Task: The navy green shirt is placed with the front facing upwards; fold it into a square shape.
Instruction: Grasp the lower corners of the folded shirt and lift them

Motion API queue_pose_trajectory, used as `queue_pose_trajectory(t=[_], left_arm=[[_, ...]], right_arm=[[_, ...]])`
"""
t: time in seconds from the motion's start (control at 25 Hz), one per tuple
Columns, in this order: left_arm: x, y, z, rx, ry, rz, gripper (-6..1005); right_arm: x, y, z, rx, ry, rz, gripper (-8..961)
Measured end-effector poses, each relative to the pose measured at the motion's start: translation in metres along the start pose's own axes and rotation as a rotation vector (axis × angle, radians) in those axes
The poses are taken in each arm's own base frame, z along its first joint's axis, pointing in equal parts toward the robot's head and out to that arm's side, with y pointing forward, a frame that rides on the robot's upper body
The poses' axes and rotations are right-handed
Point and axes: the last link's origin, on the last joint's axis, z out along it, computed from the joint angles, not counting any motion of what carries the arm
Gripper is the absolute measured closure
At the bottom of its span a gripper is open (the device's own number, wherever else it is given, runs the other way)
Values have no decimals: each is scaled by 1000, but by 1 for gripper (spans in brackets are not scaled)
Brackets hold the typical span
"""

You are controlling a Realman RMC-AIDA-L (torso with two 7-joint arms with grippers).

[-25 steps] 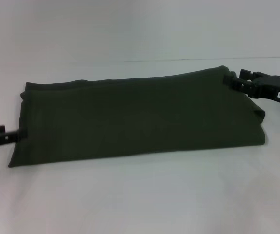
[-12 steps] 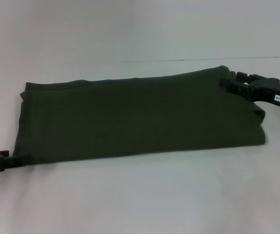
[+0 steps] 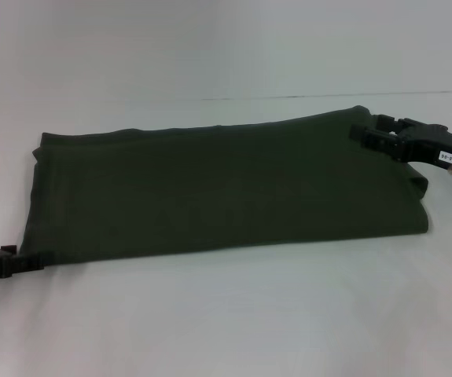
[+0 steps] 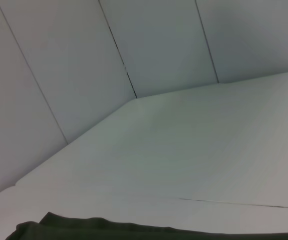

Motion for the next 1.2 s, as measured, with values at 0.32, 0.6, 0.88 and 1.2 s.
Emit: queue_pose_trajectory(t=[0.32,0.6,0.88,1.2], left_arm=[[1,0,4,12,-10,-3,194],[3,-2,3,30,-7,11,391],[3,-1,6,35,-16,22,631],[3,-1,6,36,-13,34,926]], right_arm=[[0,0,0,0,-1,2,232],[1,0,-1,2,0,7,237],[3,1,-2,-6,1,13,241],[3,0,-5,-10,-3,19,240]])
